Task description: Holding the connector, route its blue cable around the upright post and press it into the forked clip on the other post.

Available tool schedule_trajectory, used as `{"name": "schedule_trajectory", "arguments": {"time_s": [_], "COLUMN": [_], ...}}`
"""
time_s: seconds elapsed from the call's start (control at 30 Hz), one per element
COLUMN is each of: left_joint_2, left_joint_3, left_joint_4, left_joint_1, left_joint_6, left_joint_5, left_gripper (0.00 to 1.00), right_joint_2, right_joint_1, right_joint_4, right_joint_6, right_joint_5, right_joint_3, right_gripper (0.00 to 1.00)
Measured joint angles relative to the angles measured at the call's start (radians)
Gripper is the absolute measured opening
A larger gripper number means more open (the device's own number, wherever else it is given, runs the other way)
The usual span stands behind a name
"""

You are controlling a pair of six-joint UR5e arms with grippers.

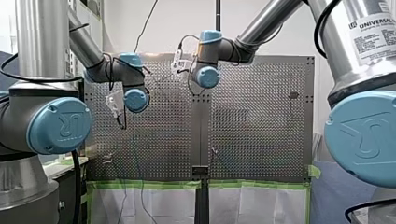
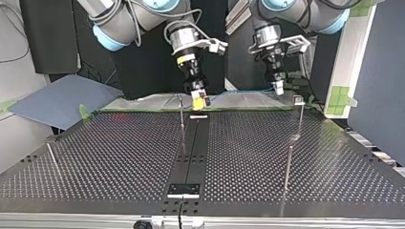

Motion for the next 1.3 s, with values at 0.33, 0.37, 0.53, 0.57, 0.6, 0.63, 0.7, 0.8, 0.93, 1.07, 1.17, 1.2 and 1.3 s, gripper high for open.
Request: {"name": "schedule_trajectory", "arguments": {"time_s": [0.33, 0.37, 0.53, 0.57, 0.6, 0.63, 0.7, 0.8, 0.93, 1.07, 1.17, 1.2, 1.3], "left_joint_2": [0.056, 0.058, 0.067, 0.070, 0.072, 0.076, 0.085, 0.107, 0.125, 0.129, 0.124, 0.119, 0.094], "left_joint_3": [0.099, 0.108, 0.162, 0.171, 0.180, 0.193, 0.211, 0.241, 0.282, 0.302, 0.309, 0.312, 0.333], "left_joint_4": [-0.104, -0.114, -0.168, -0.177, -0.187, -0.199, -0.218, -0.248, -0.290, -0.328, -0.356, -0.362, -0.375], "left_joint_1": [0.018, 0.020, 0.038, 0.041, 0.044, 0.049, 0.056, 0.070, 0.105, 0.142, 0.172, 0.181, 0.215], "left_joint_6": [-0.058, -0.060, -0.086, -0.090, -0.093, -0.096, -0.098, -0.098, -0.108, -0.134, -0.147, -0.151, -0.162], "left_joint_5": [-0.057, -0.058, -0.060, -0.060, -0.060, -0.060, -0.060, -0.059, -0.033, 0.002, 0.031, 0.041, 0.074], "left_gripper": [0.00, 0.00, 0.00, 0.00, 0.00, 0.00, 0.00, 0.00, 0.00, 0.00, 0.00, 0.00, 0.00], "right_joint_2": [-0.033, -0.033, -0.033, -0.033, -0.033, -0.033, -0.033, -0.032, -0.032, -0.028, -0.016, -0.011, 0.010], "right_joint_1": [-0.016, -0.019, -0.030, -0.032, -0.035, -0.037, -0.042, -0.050, -0.055, -0.065, -0.072, -0.073, -0.076], "right_joint_4": [0.042, 0.045, 0.051, 0.052, 0.052, 0.053, 0.055, 0.064, 0.072, 0.075, 0.080, 0.083, 0.097], "right_joint_6": [0.008, 0.008, 0.009, 0.009, 0.009, 0.010, 0.011, 0.014, 0.016, 0.026, 0.036, 0.038, 0.040], "right_joint_5": [-0.041, -0.042, -0.047, -0.049, -0.051, -0.055, -0.063, -0.073, -0.080, -0.096, -0.122, -0.130, -0.144], "right_joint_3": [-0.057, -0.061, -0.078, -0.083, -0.086, -0.089, -0.098, -0.114, -0.126, -0.145, -0.169, -0.176, -0.203], "right_gripper": [0.00, 0.00, 0.00, 0.00, 0.00, 0.00, 0.00, 0.00, 0.00, 0.00, 0.00, 0.00, 0.00]}}
